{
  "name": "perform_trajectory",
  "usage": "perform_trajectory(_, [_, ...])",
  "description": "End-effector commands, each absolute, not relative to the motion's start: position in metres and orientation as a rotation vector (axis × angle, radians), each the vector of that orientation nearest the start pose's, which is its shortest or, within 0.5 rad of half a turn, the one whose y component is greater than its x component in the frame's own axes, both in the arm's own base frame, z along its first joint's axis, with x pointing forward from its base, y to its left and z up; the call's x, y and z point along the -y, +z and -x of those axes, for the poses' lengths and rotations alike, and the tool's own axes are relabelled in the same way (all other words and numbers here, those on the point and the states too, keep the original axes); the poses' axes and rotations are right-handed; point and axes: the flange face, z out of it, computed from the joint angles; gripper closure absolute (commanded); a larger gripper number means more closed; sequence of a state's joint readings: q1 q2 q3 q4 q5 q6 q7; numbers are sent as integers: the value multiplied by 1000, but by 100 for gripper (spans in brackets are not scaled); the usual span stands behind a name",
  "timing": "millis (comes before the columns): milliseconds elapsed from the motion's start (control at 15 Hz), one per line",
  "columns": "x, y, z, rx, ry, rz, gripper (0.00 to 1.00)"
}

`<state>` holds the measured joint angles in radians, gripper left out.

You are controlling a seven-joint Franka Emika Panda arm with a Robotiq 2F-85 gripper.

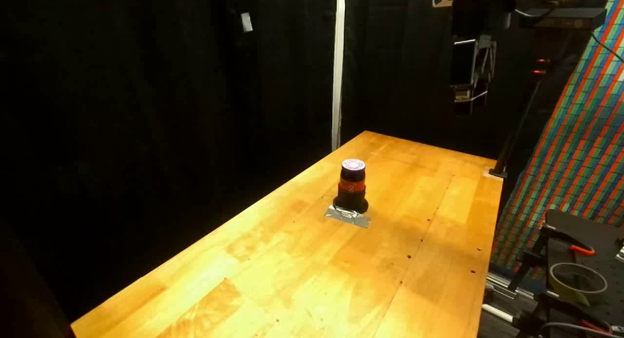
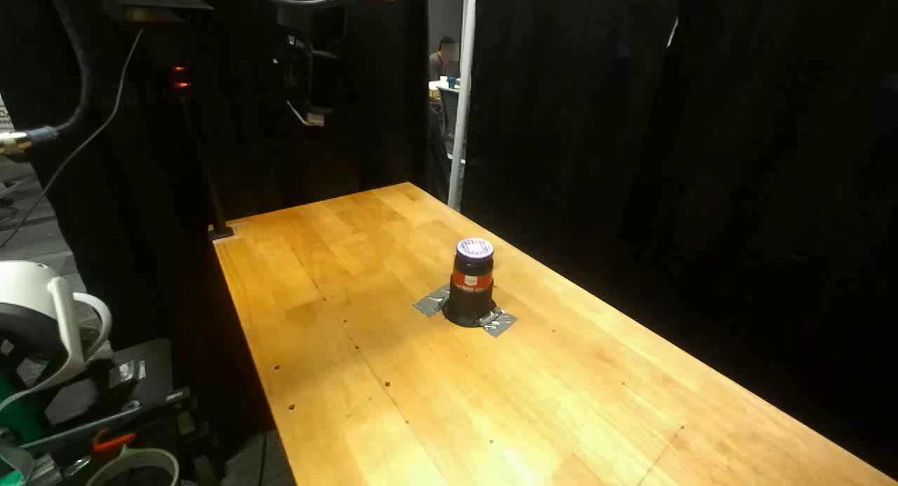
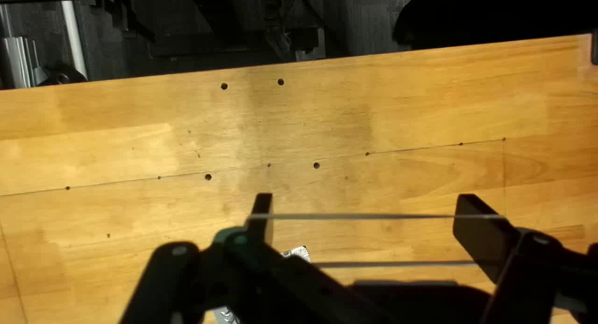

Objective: Put the rubber band around the cup

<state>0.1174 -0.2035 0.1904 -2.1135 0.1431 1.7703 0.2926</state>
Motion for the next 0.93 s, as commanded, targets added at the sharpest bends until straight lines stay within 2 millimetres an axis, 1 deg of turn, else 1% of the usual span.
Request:
perform_trajectory(0, [-161, 491, -453, -45, 251, 3077, 0])
perform_trajectory(133, [-162, 495, -453, -44, 239, 3076, 0])
perform_trajectory(267, [-155, 491, -463, -21, 238, 3075, 0])
perform_trajectory(333, [-149, 483, -478, 16, 238, 3083, 0])
perform_trajectory(400, [-146, 479, -485, 35, 236, 3087, 0])
perform_trajectory(600, [-129, 449, -539, 178, 236, 3063, 0])
perform_trajectory(667, [-125, 441, -554, 221, 240, 3048, 0])
perform_trajectory(800, [-120, 419, -591, 275, 244, 3008, 0])
perform_trajectory(867, [-121, 409, -609, 269, 228, 2998, 0])
